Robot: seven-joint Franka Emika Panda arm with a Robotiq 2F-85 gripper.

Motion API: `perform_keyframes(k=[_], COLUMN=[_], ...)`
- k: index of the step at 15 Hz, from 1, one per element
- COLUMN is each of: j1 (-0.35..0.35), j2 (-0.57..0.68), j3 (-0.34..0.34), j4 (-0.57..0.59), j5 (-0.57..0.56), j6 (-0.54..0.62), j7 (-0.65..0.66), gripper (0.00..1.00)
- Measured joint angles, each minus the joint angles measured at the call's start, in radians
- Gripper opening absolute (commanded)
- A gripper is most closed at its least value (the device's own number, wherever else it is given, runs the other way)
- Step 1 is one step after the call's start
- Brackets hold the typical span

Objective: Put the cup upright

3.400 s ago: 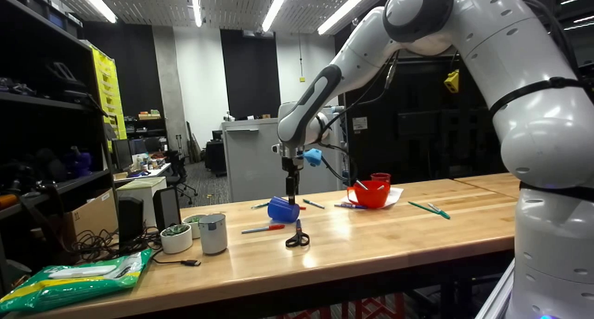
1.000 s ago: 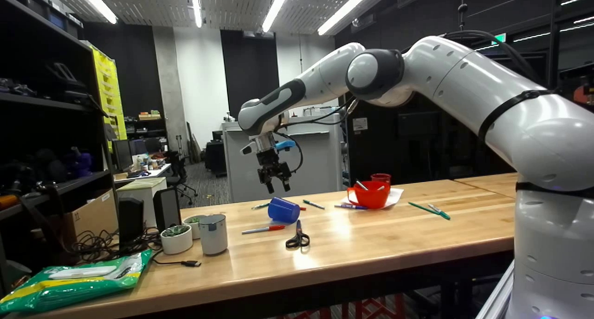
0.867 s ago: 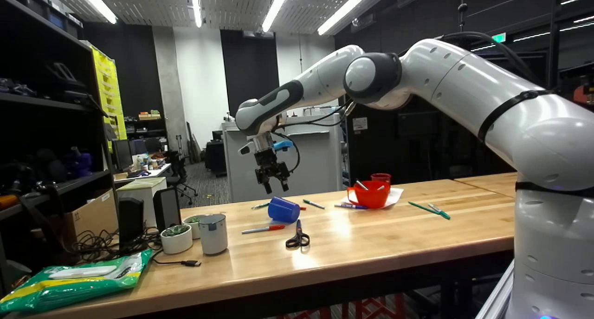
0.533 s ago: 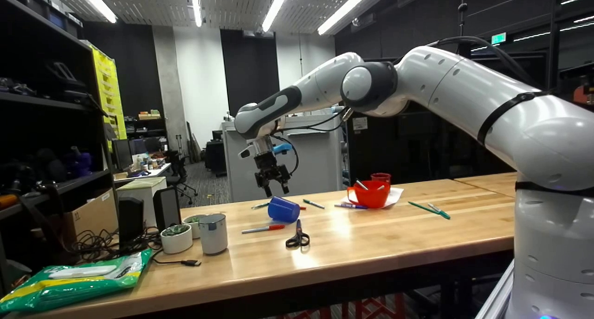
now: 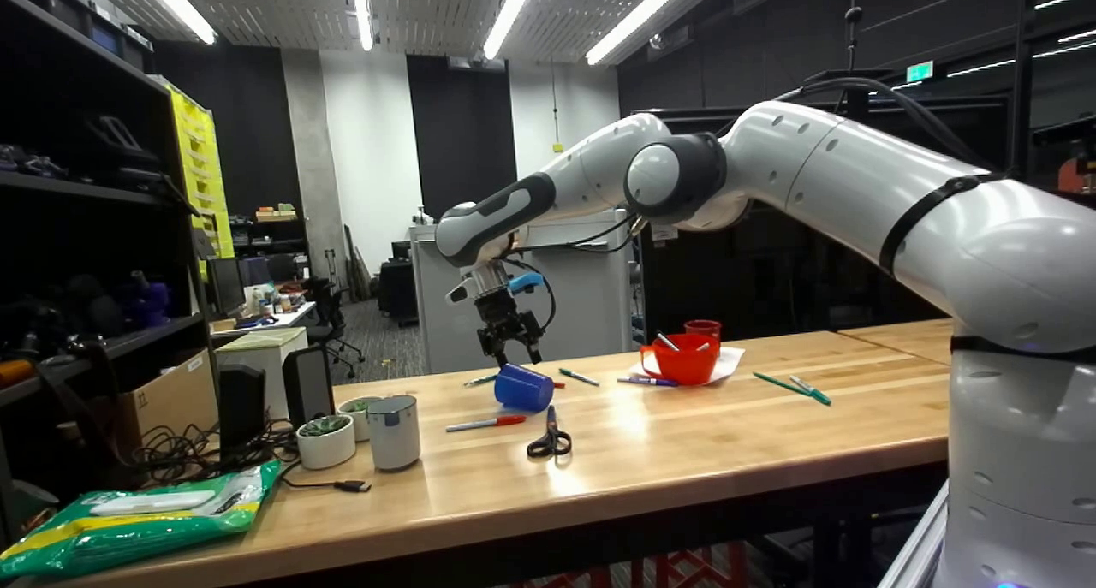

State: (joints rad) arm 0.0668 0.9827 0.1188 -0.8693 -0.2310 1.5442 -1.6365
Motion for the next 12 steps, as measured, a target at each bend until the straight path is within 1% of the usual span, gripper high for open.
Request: perform_keyframes(k=[6, 7, 8, 9, 10, 12], j1=[0.000, 0.000, 0.000, 0.000, 0.000, 0.000], j2=[0.021, 0.024, 0.026, 0.028, 0.030, 0.033], j3=[0.002, 0.002, 0.002, 0.003, 0.003, 0.003], j4=[0.025, 0.026, 0.028, 0.030, 0.032, 0.034], j5=[0.000, 0.000, 0.001, 0.001, 0.001, 0.001], j6=[-0.051, -0.057, -0.062, -0.065, -0.067, -0.072], j7=[-0.003, -0.003, -0.003, -0.002, -0.002, -0.002], gripper=[1.00, 0.75, 0.74, 0.68, 0.61, 0.44])
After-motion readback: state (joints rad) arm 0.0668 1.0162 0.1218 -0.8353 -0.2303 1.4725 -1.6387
